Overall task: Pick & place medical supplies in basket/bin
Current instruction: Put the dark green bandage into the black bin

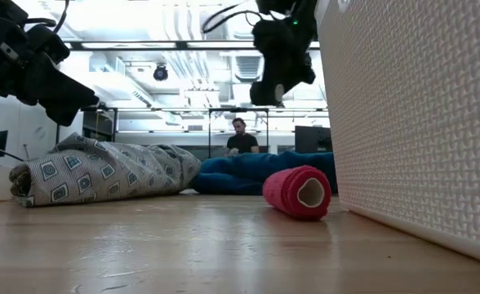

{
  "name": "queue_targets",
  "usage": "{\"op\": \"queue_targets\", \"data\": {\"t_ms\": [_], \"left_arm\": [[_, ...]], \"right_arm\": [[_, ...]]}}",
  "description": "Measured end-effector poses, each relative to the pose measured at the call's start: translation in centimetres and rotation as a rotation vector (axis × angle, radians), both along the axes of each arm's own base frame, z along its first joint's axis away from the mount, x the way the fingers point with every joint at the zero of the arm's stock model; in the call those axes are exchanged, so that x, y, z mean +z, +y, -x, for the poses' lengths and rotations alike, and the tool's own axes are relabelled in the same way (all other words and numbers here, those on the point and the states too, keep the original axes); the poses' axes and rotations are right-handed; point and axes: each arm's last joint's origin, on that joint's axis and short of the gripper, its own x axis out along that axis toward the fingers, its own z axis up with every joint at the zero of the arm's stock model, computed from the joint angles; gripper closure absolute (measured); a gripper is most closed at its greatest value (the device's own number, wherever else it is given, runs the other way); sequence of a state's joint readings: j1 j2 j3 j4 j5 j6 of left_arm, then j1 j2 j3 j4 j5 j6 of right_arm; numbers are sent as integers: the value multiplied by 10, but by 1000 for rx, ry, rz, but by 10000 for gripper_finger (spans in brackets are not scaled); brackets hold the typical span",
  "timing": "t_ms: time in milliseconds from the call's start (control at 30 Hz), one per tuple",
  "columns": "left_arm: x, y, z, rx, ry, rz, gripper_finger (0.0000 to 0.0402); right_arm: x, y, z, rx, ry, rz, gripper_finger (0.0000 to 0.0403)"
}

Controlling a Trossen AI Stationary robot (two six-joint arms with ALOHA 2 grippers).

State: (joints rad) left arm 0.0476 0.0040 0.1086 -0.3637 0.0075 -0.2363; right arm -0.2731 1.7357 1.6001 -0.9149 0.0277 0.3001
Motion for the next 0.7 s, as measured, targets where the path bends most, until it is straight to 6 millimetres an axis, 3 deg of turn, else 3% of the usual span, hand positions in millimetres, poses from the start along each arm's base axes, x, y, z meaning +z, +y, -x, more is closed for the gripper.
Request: {"op": "queue_targets", "data": {"t_ms": [400,700], "left_arm": [[0,0,0,0,0,0,314],[0,0,0,0,0,0,314]], "right_arm": [[16,-35,52,-67,60,56,206],[6,-41,117,-131,58,87,206]]}}
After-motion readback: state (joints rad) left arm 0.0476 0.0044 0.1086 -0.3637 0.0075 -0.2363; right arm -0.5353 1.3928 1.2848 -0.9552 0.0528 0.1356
